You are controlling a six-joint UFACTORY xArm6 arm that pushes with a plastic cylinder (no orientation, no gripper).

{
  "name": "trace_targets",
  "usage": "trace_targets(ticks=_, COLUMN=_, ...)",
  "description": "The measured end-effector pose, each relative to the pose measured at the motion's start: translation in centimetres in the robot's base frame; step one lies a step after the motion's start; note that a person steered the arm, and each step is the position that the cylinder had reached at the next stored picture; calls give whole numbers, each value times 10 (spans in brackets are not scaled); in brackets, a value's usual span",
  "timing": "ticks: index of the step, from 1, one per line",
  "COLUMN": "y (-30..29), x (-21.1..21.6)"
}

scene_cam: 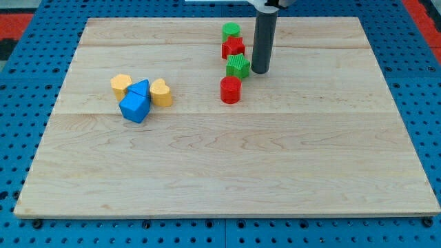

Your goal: Move your arm to the top left

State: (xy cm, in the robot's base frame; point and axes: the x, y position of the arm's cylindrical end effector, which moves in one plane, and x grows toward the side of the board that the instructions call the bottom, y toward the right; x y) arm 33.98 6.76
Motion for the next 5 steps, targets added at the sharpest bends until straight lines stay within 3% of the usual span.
trace_targets(ticks=3, y=0, x=5)
trace_targets(ticks=4, y=49, x=44)
trace_targets(ticks=5, y=53, x=137)
